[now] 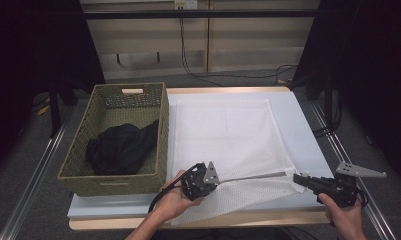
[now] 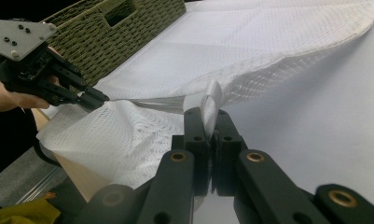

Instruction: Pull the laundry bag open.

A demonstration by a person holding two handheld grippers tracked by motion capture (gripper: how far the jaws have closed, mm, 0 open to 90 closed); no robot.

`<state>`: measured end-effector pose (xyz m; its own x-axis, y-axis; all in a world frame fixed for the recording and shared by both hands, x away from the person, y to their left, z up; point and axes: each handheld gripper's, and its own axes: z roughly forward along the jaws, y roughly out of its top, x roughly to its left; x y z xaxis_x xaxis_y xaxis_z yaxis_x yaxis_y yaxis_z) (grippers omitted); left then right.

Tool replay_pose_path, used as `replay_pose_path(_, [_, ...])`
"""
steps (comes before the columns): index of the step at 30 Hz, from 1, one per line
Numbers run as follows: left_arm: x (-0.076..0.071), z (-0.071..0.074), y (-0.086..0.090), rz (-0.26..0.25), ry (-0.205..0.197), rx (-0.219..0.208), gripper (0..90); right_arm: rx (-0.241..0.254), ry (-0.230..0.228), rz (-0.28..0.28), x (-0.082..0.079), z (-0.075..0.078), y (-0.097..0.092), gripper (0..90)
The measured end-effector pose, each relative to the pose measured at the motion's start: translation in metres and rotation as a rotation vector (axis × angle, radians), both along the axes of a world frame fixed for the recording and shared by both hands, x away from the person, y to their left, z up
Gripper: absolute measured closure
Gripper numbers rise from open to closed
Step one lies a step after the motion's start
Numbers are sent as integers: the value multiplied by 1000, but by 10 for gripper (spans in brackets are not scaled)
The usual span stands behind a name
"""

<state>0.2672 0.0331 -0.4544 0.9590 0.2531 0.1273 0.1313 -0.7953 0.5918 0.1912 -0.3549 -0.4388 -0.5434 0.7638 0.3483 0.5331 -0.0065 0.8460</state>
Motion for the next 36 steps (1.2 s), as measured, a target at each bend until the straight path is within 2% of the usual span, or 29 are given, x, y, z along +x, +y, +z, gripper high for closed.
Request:
replay_pose_path(2, [1,-1,6,0,10,8,868,4,0,-2,0,0,-1,870])
replay_pose_path(4, [1,-2,12,16,22,-8,868,1,2,2,0,-1,-1,870])
replay_pose_path(8, [-1,1,17,23,15,-23,868,1,8,7,1,-2,2,870])
replay_pose_path(9, [-2,1,18,28,1,-34,868,2,4,7,1,-1,1,870])
replay_pose_path(13, [-4,2,22,37,8,-62,868,4,9,8,1,-2,2,870])
replay_pose_path(15, [-5,1,23,39,13,-62,869,0,10,7,1,-3,2,870])
replay_pose_path(16, [-5,0,24,62,-7,-76,868,1,10,8,1,-2,3,871])
replay_pose_path(17, [-5,0,25,66,9,-71,868,2,8,11,1,-2,3,870])
replay_pose_path(18, [-5,-1,25,79,2,-81,868,-2,4,9,1,-2,2,870])
replay_pose_path(20, [-5,-2,25,74,12,-81,868,3,1,9,0,-2,3,871])
replay_pose_path(21, [-7,-3,25,86,2,-84,868,-1,0,9,1,-2,3,870])
replay_pose_path(23, [-8,-4,26,83,25,-92,868,1,3,8,1,-3,3,871])
replay_pose_path(24, [-10,-4,26,93,12,-97,868,-1,3,6,1,-3,3,870])
replay_pose_path(25, [-10,-3,26,89,18,-90,868,3,7,6,1,-3,3,870])
replay_pose_path(26, [-10,-3,27,104,24,-113,868,4,7,4,1,-3,3,871])
replay_pose_path(27, [-9,-2,28,107,39,-106,868,4,6,4,1,-3,2,871])
replay_pose_path(29, [-9,-3,29,116,37,-132,868,6,9,9,1,-3,3,871])
replay_pose_path(31, [-10,-2,30,110,47,-100,868,-1,8,10,1,-4,3,871])
replay_pose_path(32, [-11,-5,30,106,43,-120,868,-1,8,10,1,-4,3,870])
replay_pose_path(33, [-13,-5,30,100,43,-112,868,0,10,10,0,-3,4,870])
replay_pose_path(34, [-13,-5,31,108,38,-126,868,-1,12,12,0,-4,4,870])
replay_pose_path(36, [-13,-4,32,106,48,-114,868,-4,13,10,0,-4,4,871])
